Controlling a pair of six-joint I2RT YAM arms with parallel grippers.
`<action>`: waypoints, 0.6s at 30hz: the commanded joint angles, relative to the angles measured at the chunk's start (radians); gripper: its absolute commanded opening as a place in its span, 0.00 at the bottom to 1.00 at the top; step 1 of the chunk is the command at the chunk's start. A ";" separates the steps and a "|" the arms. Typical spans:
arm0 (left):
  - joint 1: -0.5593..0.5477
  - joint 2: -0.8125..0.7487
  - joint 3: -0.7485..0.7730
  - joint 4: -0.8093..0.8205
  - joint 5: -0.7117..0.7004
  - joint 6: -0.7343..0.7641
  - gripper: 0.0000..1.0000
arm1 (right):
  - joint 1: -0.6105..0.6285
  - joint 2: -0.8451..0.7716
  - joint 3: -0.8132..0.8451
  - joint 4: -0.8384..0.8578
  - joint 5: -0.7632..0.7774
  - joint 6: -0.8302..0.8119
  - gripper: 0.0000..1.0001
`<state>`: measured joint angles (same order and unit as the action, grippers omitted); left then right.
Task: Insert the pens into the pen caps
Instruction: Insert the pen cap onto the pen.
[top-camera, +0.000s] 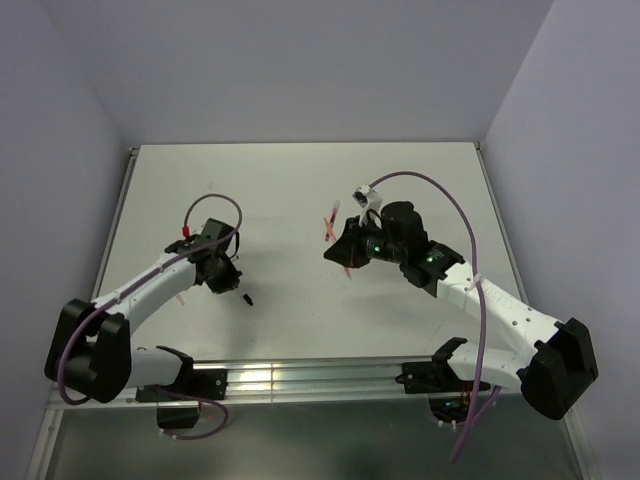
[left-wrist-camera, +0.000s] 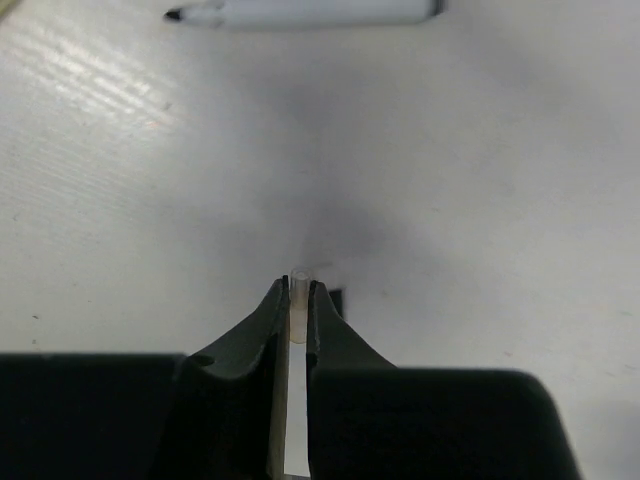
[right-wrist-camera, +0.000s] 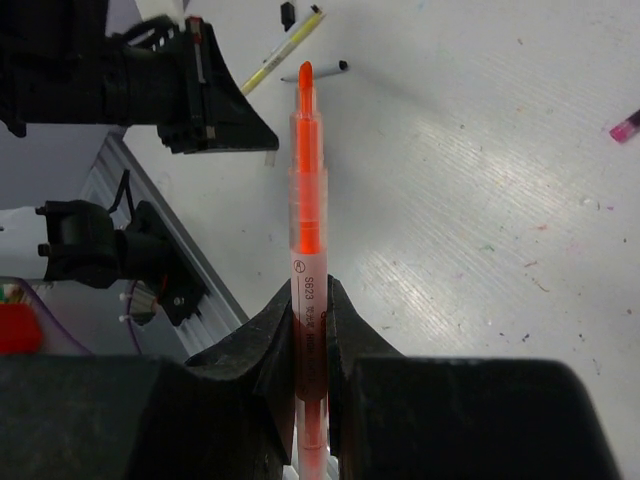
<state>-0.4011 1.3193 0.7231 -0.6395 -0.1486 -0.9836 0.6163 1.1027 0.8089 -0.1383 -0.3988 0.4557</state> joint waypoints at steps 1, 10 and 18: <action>-0.007 -0.084 0.139 0.015 0.012 0.034 0.00 | -0.007 -0.004 -0.014 0.091 -0.061 0.009 0.00; -0.034 -0.083 0.416 0.231 0.128 0.115 0.00 | 0.031 -0.009 0.001 0.197 -0.219 0.038 0.00; -0.054 -0.017 0.553 0.463 0.283 0.129 0.00 | 0.080 0.042 0.088 0.247 -0.221 0.101 0.00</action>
<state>-0.4469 1.2785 1.2205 -0.3145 0.0395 -0.8806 0.6807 1.1164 0.8181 0.0170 -0.6064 0.5198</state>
